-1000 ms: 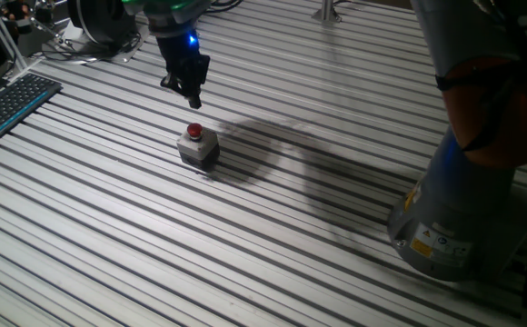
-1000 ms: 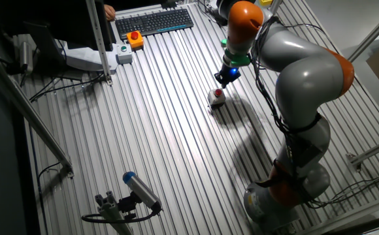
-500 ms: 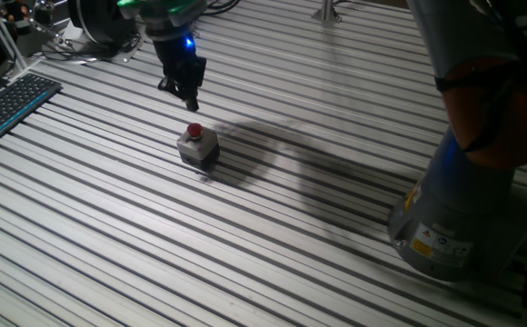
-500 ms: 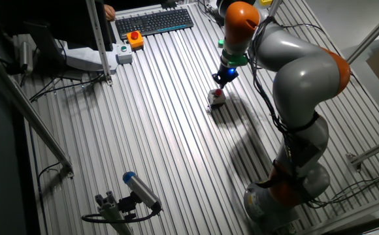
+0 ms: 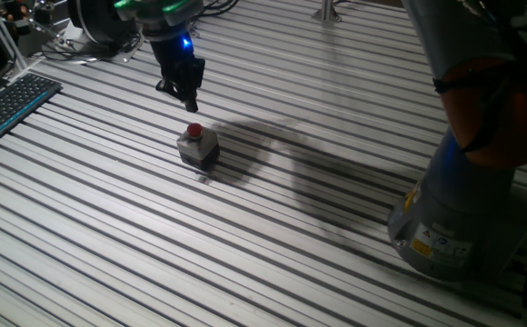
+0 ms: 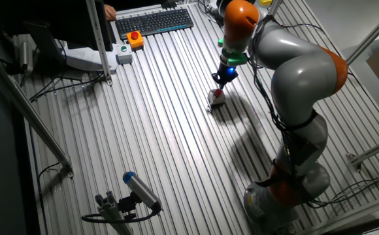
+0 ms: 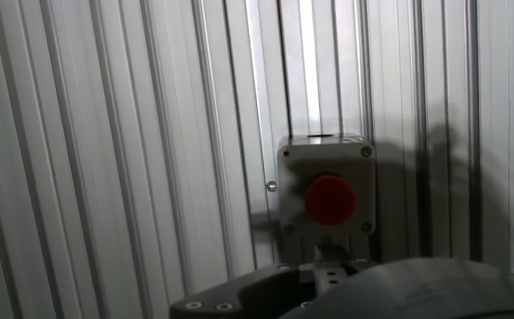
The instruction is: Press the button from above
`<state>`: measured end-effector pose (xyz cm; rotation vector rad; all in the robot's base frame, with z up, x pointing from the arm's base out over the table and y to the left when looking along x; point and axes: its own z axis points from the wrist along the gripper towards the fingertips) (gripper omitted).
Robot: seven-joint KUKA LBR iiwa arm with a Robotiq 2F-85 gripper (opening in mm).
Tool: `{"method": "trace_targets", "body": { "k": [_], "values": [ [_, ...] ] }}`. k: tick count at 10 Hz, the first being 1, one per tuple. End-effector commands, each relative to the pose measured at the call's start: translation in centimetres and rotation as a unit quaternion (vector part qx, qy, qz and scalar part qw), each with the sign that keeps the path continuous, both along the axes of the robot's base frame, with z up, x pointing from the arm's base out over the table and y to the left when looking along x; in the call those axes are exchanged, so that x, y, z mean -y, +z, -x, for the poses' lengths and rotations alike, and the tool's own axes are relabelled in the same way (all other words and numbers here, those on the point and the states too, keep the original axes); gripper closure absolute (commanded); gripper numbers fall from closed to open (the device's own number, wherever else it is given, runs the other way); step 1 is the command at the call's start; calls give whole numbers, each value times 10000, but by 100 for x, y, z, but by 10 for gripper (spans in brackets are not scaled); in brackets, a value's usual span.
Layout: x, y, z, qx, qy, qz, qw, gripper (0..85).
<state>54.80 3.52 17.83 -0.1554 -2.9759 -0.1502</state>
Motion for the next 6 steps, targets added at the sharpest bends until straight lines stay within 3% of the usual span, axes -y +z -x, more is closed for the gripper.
{"method": "trace_targets", "body": {
  "k": [1, 2, 3, 4, 5, 6],
  "values": [
    [-6, -2, 0, -72, 0, -26, 10000, 850],
    [-6, -2, 0, -139, -96, -57, 9998, 850],
    [-6, -2, 0, -80, -110, -43, 9999, 850],
    [-6, -2, 0, -97, -113, 69, 9999, 850],
    [-6, -2, 0, -97, -116, 54, 9999, 850],
    [-6, -2, 0, 108, 47, 197, 9997, 850]
  ]
}}
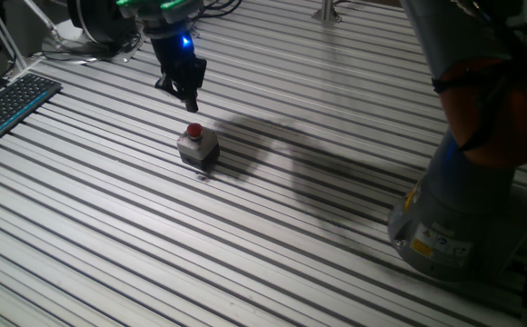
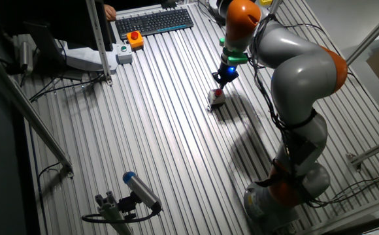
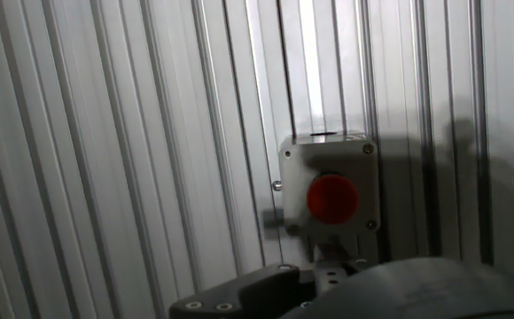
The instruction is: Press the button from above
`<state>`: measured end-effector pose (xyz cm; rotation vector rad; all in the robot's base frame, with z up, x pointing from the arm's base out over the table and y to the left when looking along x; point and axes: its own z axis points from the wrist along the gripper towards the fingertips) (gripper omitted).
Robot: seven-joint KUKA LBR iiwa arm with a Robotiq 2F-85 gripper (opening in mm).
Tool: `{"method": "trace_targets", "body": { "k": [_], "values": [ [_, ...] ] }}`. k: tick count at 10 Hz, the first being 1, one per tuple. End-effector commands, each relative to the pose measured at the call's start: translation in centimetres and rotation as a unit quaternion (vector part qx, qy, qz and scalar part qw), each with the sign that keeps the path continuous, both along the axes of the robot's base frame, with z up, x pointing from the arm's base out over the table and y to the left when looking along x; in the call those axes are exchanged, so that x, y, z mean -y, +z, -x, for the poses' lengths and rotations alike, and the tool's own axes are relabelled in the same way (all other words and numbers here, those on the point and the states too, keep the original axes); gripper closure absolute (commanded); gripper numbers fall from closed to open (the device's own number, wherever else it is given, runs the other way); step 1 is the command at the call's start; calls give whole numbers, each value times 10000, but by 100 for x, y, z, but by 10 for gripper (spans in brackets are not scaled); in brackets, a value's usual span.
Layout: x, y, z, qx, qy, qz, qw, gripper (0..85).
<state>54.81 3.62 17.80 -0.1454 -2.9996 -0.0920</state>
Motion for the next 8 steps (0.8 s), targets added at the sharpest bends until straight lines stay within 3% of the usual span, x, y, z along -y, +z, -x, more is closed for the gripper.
{"method": "trace_targets", "body": {
  "k": [1, 3, 5, 8],
  "values": [
    [3, 1, 1, 436, -6, 61, 9990, 850],
    [3, 1, 1, 561, 116, 343, 9978, 850],
    [3, 1, 1, 484, 86, 323, 9983, 850],
    [3, 1, 1, 484, 93, 315, 9983, 850]
  ]
}}
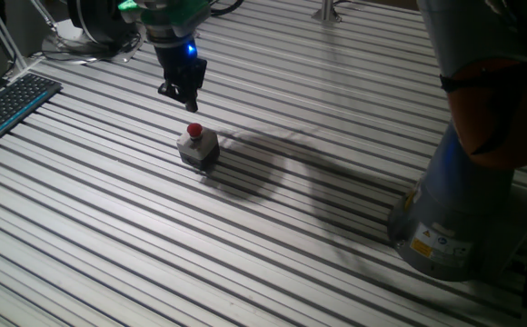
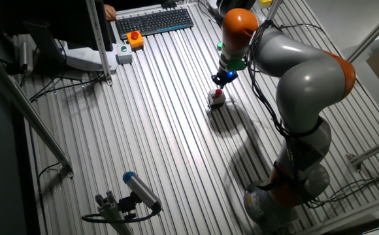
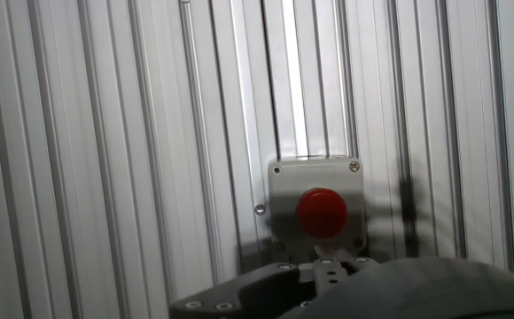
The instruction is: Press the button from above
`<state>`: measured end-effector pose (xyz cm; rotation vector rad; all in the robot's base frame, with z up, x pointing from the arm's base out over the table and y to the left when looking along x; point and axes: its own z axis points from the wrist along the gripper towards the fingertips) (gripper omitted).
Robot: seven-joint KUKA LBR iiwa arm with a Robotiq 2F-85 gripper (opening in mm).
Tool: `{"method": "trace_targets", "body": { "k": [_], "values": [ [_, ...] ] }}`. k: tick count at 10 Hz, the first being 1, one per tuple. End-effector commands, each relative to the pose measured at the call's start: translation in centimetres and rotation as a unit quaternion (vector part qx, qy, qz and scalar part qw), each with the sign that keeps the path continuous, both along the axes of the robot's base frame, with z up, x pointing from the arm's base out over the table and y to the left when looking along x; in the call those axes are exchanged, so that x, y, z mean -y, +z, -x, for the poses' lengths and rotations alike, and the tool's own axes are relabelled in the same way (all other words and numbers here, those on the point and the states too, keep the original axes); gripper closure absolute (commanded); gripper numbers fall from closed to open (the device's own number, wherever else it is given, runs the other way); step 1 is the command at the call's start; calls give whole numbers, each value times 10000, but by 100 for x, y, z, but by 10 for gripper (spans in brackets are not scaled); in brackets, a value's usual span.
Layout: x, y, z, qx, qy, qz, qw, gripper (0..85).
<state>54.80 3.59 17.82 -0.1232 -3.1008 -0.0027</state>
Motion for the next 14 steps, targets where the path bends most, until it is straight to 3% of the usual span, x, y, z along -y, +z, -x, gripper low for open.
{"method": "trace_targets", "body": {
  "k": [1, 5, 10, 14],
  "values": [
    [0, 0, 0, -12, -7, -1, 10000, 850],
    [0, 0, 0, -112, 56, 7, 9999, 850],
    [46, -225, -208, -134, 53, -40, 9999, 850],
    [-26, -429, -265, -135, 118, 22, 9998, 850]
  ]
}}
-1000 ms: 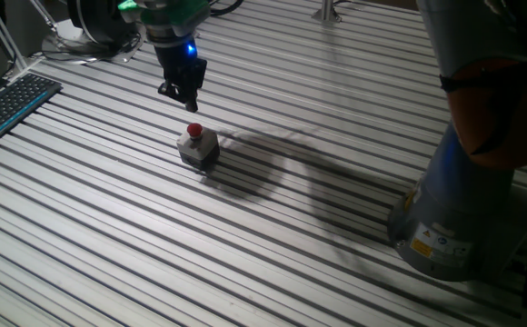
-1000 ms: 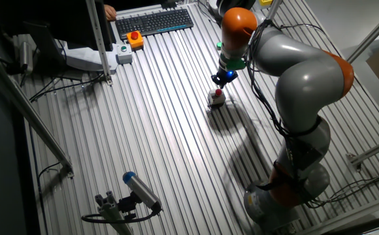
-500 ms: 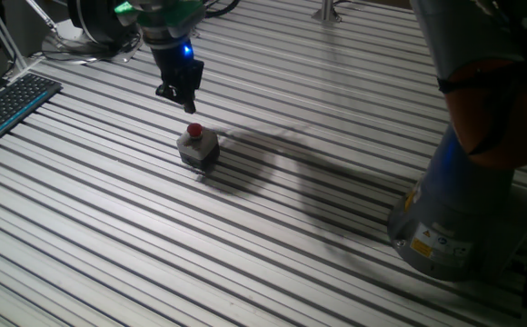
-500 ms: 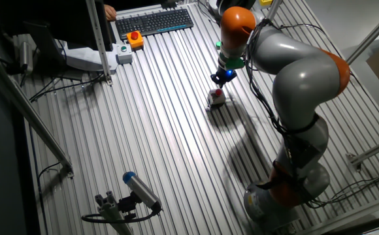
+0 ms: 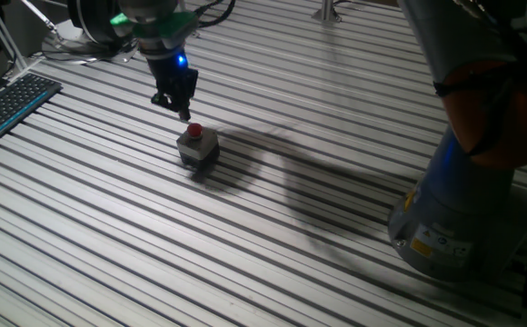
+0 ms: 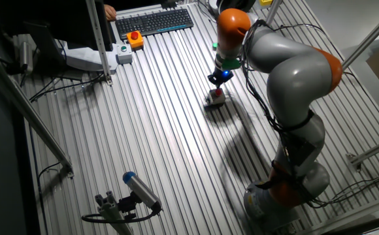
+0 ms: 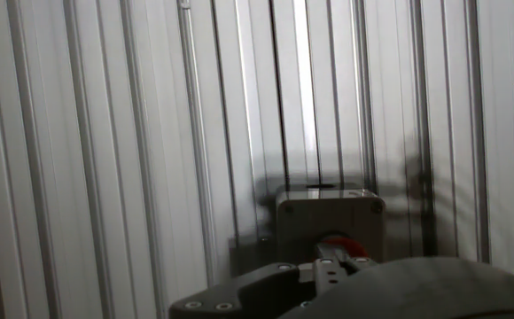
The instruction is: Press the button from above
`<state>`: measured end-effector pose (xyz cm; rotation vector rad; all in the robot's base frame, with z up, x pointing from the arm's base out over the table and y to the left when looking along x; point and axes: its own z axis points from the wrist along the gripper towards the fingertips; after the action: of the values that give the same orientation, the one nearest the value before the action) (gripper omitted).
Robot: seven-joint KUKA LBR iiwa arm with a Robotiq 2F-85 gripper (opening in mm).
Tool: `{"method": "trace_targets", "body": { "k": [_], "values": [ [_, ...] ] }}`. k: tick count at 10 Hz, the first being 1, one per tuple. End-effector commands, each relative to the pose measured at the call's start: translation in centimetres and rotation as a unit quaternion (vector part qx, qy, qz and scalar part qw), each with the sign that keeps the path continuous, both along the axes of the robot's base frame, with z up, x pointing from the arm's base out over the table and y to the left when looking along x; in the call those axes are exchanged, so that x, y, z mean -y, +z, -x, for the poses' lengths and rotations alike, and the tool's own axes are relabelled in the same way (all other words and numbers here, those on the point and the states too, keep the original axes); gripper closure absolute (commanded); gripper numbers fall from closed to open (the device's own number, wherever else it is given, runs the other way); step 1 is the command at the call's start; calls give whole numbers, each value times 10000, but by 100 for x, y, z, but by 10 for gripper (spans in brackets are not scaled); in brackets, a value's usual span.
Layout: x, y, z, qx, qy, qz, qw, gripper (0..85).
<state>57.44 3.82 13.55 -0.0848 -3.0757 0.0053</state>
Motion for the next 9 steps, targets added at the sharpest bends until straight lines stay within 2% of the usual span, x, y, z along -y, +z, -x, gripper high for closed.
{"method": "trace_targets", "body": {
  "k": [1, 3, 6, 8, 9],
  "values": [
    [24, -77, 6, 20, 25, -26, 10000, 850],
    [83, -143, 48, 51, 60, -70, 9999, 850],
    [93, -228, 57, 66, 52, -77, 9999, 850],
    [53, -368, 106, 181, -1, -71, 9998, 850],
    [51, -391, 117, 188, -17, -85, 9998, 850]
  ]
}}
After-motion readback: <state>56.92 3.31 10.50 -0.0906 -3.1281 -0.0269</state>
